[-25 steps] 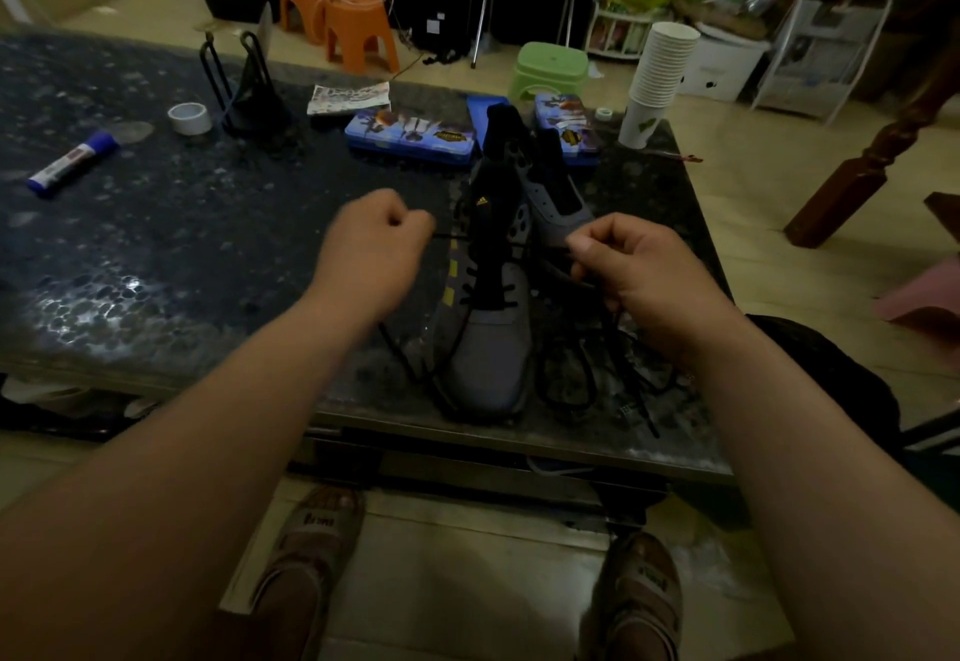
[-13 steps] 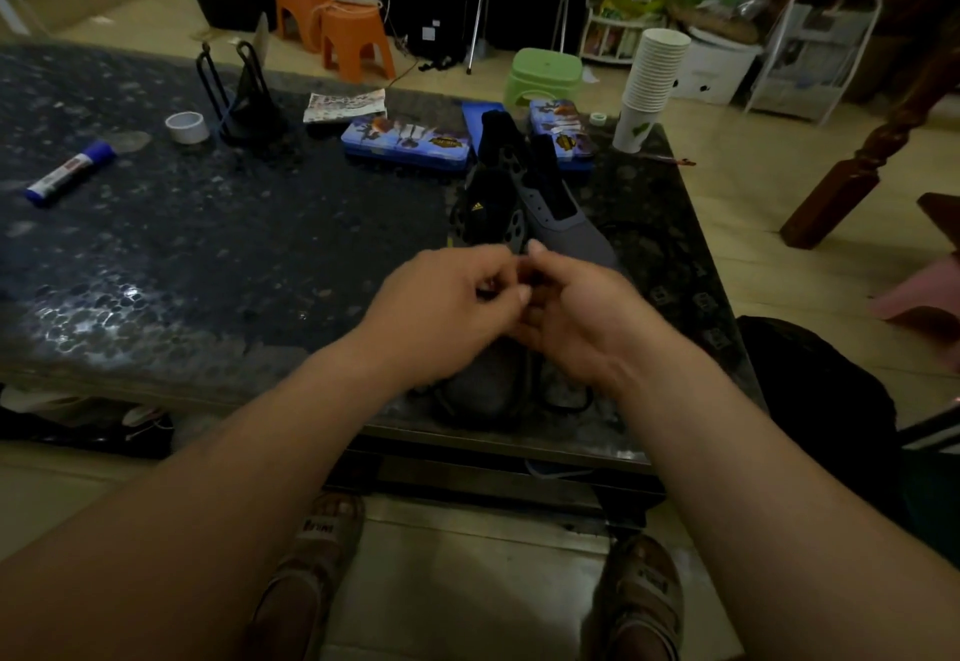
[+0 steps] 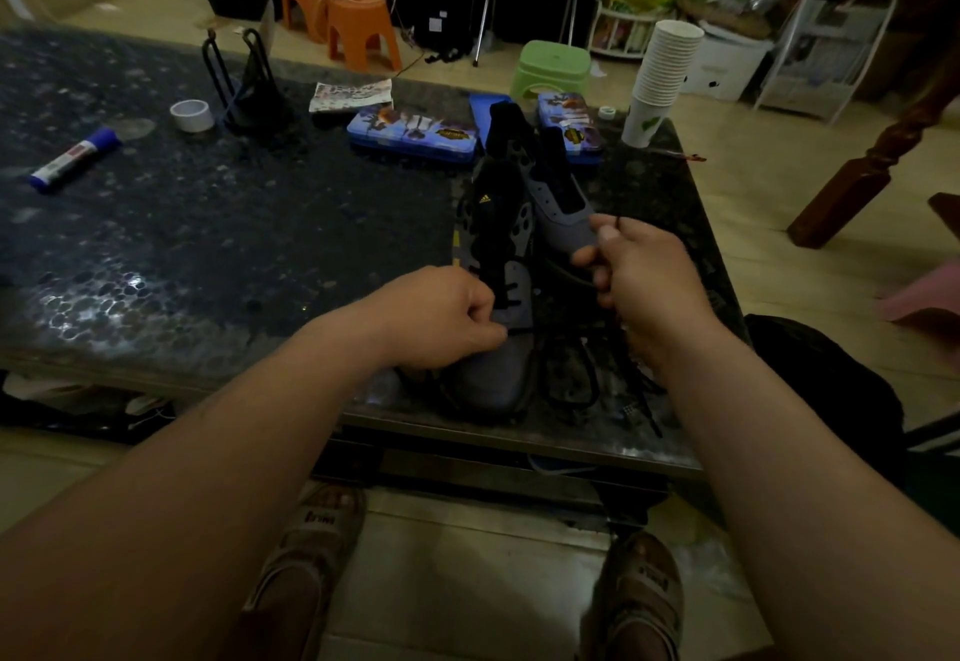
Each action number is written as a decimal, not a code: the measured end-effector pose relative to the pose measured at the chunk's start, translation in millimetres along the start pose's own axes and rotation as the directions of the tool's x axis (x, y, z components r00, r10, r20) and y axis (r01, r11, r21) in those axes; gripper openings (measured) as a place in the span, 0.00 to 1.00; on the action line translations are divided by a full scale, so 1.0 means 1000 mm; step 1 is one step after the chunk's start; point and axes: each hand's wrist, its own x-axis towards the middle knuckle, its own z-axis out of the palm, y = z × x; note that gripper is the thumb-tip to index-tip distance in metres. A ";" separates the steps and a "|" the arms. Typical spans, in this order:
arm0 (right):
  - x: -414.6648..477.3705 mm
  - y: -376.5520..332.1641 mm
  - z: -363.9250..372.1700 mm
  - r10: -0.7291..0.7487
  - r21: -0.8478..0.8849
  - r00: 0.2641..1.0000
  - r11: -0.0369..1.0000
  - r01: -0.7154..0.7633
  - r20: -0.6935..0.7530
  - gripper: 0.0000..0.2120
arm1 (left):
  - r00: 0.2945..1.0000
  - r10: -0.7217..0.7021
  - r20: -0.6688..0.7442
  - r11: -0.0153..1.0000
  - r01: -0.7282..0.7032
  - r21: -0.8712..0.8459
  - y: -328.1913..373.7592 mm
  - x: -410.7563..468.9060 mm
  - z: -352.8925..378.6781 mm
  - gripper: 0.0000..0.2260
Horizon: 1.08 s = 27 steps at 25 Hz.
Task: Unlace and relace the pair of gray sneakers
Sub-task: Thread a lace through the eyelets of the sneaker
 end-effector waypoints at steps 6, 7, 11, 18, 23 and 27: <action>-0.022 0.001 0.012 -0.263 -0.453 0.877 0.775 0.441 0.402 0.07 | 0.969 -0.055 -0.242 0.956 -0.018 -0.292 0.015 0.002 -0.012 0.10; -0.023 0.002 0.013 -0.271 -0.441 0.869 0.775 0.452 0.415 0.07 | 0.975 -0.044 -0.220 0.958 -0.021 -0.286 0.016 0.002 -0.012 0.10; -0.022 0.005 0.016 -0.285 -0.323 0.893 0.858 0.400 0.349 0.06 | 0.977 -0.073 -0.201 0.973 0.025 -0.231 0.015 0.004 -0.010 0.11; 0.000 0.017 0.012 -0.220 -0.409 0.963 0.873 0.267 0.159 0.06 | 0.939 -0.195 -0.282 0.970 0.142 -0.199 0.006 0.020 -0.003 0.05; 0.009 0.020 0.019 -0.252 -0.493 0.947 0.810 0.319 0.197 0.06 | 0.941 -0.199 -0.273 0.970 0.150 -0.193 0.012 0.032 0.003 0.03; 0.018 0.026 0.014 -0.237 -0.525 0.953 0.795 0.303 0.191 0.07 | 0.945 -0.257 -0.204 0.934 0.188 -0.303 0.009 0.039 0.003 0.04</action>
